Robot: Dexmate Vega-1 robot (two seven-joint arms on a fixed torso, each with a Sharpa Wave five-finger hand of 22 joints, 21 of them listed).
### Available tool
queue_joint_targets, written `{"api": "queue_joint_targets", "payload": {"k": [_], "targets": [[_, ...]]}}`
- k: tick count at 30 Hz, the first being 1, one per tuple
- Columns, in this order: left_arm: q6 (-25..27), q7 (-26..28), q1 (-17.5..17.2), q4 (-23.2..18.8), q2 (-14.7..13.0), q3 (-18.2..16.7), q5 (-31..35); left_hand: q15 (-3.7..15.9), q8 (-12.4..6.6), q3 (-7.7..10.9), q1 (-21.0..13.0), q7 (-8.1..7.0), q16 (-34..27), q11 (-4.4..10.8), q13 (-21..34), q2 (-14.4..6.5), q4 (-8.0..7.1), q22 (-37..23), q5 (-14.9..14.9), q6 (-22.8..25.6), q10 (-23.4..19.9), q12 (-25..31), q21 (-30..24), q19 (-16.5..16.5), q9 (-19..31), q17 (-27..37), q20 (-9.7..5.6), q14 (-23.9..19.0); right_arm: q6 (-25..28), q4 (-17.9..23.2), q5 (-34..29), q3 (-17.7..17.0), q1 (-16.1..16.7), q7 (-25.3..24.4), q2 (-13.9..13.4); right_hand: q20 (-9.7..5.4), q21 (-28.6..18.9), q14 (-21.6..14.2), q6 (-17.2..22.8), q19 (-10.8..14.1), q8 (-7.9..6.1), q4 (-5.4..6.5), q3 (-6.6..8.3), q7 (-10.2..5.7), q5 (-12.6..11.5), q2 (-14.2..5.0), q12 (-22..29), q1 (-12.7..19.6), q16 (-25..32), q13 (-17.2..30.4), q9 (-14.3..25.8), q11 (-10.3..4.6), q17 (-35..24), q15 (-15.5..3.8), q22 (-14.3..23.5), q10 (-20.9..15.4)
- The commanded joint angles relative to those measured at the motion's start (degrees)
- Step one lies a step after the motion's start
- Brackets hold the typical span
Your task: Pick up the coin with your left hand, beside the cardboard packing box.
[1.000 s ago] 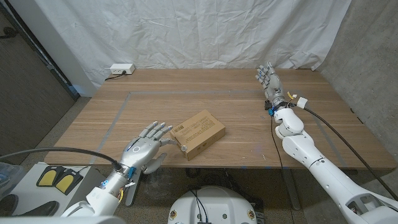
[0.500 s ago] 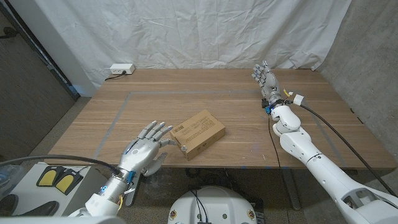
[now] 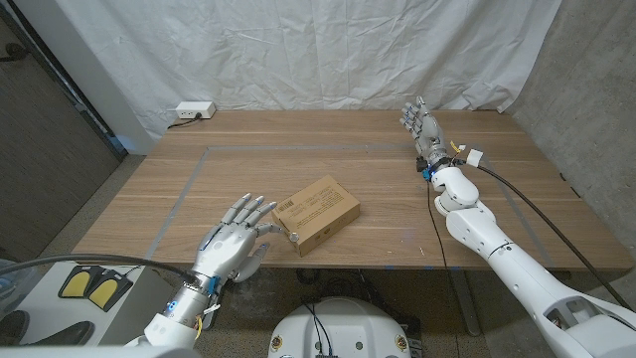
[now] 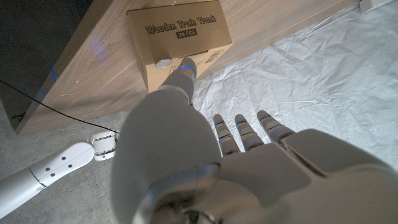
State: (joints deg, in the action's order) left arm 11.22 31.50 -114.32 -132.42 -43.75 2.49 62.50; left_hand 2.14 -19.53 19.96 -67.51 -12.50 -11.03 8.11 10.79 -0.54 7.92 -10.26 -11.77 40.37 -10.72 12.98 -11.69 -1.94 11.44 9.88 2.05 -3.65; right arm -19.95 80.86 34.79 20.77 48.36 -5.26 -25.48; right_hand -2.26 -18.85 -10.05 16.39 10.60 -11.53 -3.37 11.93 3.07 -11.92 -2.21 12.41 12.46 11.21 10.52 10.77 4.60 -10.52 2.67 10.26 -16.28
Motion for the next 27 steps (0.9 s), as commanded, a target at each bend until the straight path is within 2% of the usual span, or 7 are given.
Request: {"api": "queue_joint_targets", "payload": {"k": [1,8,13,16,19,27], "targets": [[1.9,1.3,2.7,1.1,-1.5,3.2,-1.4,5.58,-0.34,-0.46,-0.4,-0.03,-0.3,0.01,0.2,-0.3,-0.13,-0.3,0.3,0.6,-0.6,0.3,-0.4,0.5,0.1,0.2,0.24,-0.6,1.2,0.6,0.1,0.0,-0.6,0.2,-0.6,-0.41,0.1,-0.3,0.3,0.6,-0.07,0.15,-0.2,-0.09,-0.1,-0.03,0.3,-0.4,-0.1,0.1,0.3,-0.08,-0.2,-0.11,0.2,-0.6],[3.4,1.1,3.0,0.4,-2.7,3.6,-2.2,5.66,-0.42,-0.62,-0.4,0.01,-0.3,0.03,0.2,-0.4,-0.22,-0.3,0.4,1.2,-0.7,0.2,-0.4,0.5,0.0,0.2,0.17,-0.7,1.4,0.6,0.5,-0.3,-1.0,0.6,-0.8,-0.39,0.2,-0.3,0.4,0.6,-0.08,0.12,-0.23,-0.06,-0.1,-0.04,0.3,-0.4,-0.1,0.1,0.3,-0.08,-0.2,-0.04,0.2,-0.6],[5.5,1.1,3.9,0.5,-3.0,5.1,-0.4,5.71,-0.47,-0.75,-0.4,0.05,-0.2,0.06,0.2,-0.4,-0.27,-0.3,0.4,1.7,-0.8,0.2,-0.4,0.5,0.0,0.2,0.11,-0.7,1.6,0.5,0.5,-0.2,-1.5,1.1,-1.0,-0.42,0.3,-0.4,0.5,0.7,-0.08,0.11,-0.24,-0.1,-0.1,-0.05,0.3,-0.4,-0.1,0.1,0.3,-0.02,-0.2,-0.07,0.2,-0.7],[6.0,0.8,4.2,0.2,-2.9,5.2,-1.8,5.75,-0.43,-0.82,-0.4,0.2,-0.2,0.04,0.2,-0.5,-0.27,-0.3,0.4,1.8,-0.9,0.1,-0.4,0.5,0.0,0.2,0.12,-0.8,1.8,0.4,0.6,-0.2,-1.7,1.2,-1.1,-0.42,0.3,-0.4,0.5,0.7,-0.08,0.1,-0.25,-0.1,-0.1,-0.05,0.3,-0.4,-0.1,0.2,0.3,-0.06,-0.2,-0.11,0.2,-0.7],[5.6,0.7,4.6,0.4,-4.0,5.0,-2.6,5.84,-0.41,-0.91,-0.4,0.1,-0.2,0.04,0.2,-0.5,-0.29,-0.3,0.4,2.0,-1.0,0.1,-0.4,0.5,-0.1,0.2,0.09,-0.9,2.5,0.1,0.4,0.0,-2.0,1.3,-1.4,-0.37,0.4,-0.4,0.4,0.7,-0.06,0.09,-0.27,-0.1,-0.1,-0.05,0.3,-0.4,-0.1,0.2,0.3,-0.06,-0.2,-0.07,0.2,-0.7],[6.3,1.8,6.6,1.3,-4.3,7.1,-3.0,5.9,-0.4,-1.13,-0.5,0.14,-0.1,0.12,0.2,-0.6,-0.32,-0.3,0.4,2.7,-1.2,0.0,-0.4,0.5,-0.1,0.2,0.08,-1.0,2.0,-1.7,0.8,0.3,-2.4,2.0,-0.7,-0.37,0.5,-0.4,0.4,0.7,-0.03,0.07,-0.3,-0.09,-0.1,-0.07,0.3,-0.4,-0.1,0.2,0.3,0.0,-0.2,-0.07,0.2,-0.7]]}}
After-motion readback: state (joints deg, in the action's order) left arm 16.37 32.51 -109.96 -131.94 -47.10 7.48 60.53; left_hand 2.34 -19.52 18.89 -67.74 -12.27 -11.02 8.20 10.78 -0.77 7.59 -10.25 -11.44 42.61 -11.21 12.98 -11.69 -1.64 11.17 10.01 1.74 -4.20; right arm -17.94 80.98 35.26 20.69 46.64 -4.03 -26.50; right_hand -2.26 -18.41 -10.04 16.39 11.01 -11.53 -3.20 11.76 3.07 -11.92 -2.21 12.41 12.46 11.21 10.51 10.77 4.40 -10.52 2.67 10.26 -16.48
